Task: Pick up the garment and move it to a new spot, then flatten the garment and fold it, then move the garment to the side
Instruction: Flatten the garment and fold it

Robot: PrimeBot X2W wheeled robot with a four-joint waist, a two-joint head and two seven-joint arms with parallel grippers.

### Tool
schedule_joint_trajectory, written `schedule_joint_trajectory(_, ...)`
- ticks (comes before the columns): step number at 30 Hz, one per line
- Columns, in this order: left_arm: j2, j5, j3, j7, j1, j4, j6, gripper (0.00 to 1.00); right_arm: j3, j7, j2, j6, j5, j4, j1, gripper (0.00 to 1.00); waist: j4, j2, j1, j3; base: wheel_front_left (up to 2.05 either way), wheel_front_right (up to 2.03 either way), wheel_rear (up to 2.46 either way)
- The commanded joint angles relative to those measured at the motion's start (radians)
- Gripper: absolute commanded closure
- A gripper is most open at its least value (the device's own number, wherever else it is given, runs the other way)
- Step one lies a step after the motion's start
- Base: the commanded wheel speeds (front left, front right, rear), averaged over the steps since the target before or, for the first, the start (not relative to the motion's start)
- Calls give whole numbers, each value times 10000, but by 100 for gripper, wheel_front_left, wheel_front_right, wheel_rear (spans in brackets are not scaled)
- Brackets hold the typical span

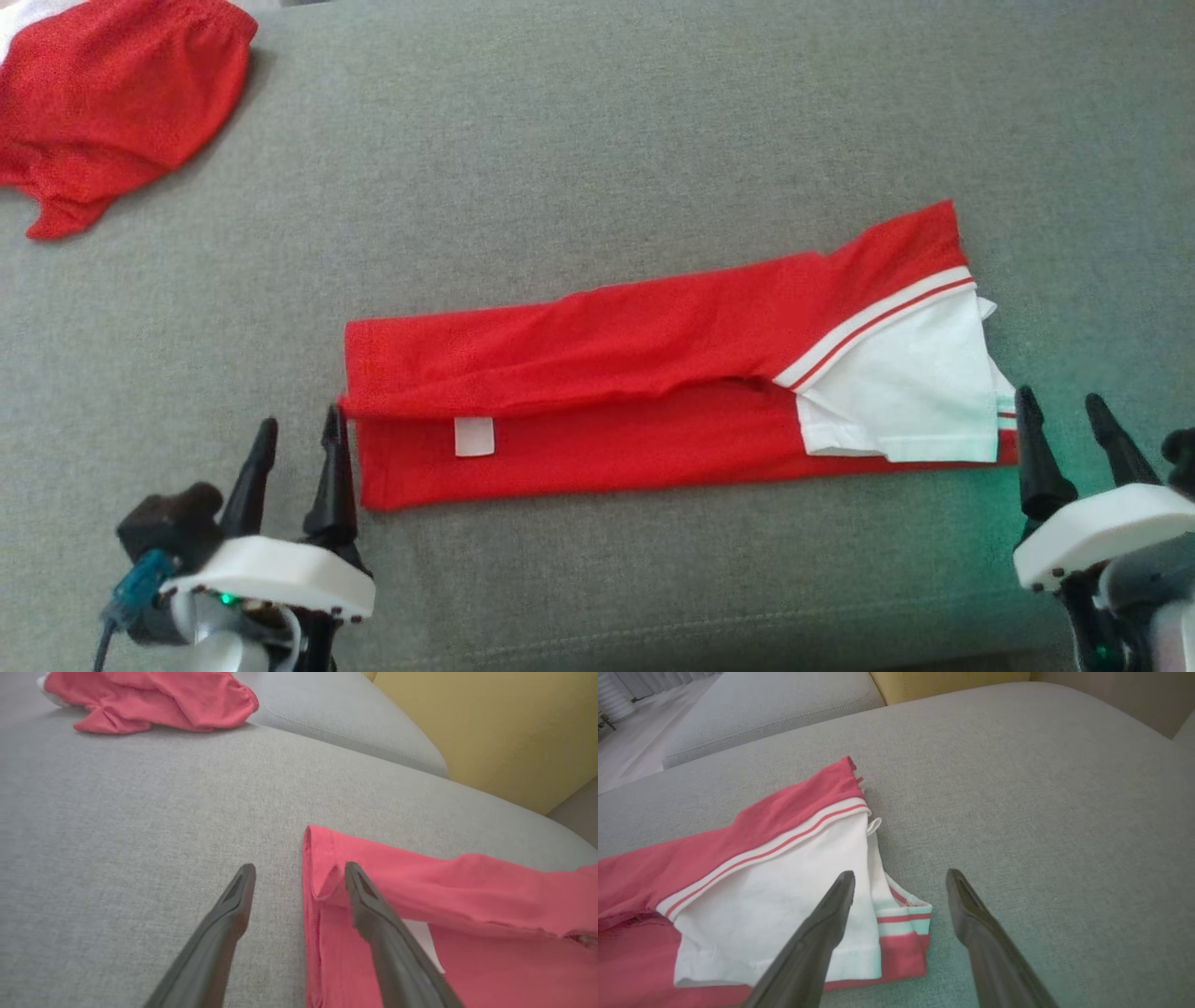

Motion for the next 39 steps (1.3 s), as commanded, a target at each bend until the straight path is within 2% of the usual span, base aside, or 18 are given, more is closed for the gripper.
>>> schedule_joint_trajectory(1,60,98,487,-128,-213,-449,68,0,119,-88,-54,65,-97,-421,-156,0,17,0,1,-25,0,0,0)
schedule_joint_trajectory(7,-18,341,659,-209,-138,-846,231,0,189,293,-173,65,-331,-343,-674,0,140,0,1,-63,0,0,0)
schedule_joint_trajectory(18,-201,572,596,-238,-369,-1053,272,0,866,2210,-1255,65,-395,1385,-2300,0,547,0,1,41,0,0,0)
schedule_joint_trajectory(26,-255,625,557,-244,-457,-1073,251,0,1320,3353,-1642,65,305,2362,-2756,0,745,0,1,120,0,0,0)
schedule_joint_trajectory(33,-264,649,612,-248,-462,-1085,261,0,2054,3983,-1812,65,1215,2632,-2858,0,757,0,1,162,0,0,0)
schedule_joint_trajectory(34,-264,652,617,-249,-466,-1085,263,0,2156,3978,-1816,65,1272,2665,-2891,25,741,0,1,165,0,0,0)
schedule_joint_trajectory(35,-262,655,622,-249,-480,-1074,259,0,2271,3960,-1828,65,1316,2713,-2929,58,726,0,1,169,0,0,0)
schedule_joint_trajectory(37,-255,658,627,-250,-514,-1043,237,0,2474,3857,-1849,65,1383,2812,-3018,82,695,0,1,169,0,0,0)
schedule_joint_trajectory(38,-251,661,626,-250,-536,-1028,223,0,2539,3768,-1860,65,1394,2859,-3067,100,677,0,1,170,0,0,0)
schedule_joint_trajectory(39,-251,677,616,-250,-555,-1028,218,0,2583,3667,-1881,65,1373,2906,-3120,100,657,0,1,170,0,0,0)
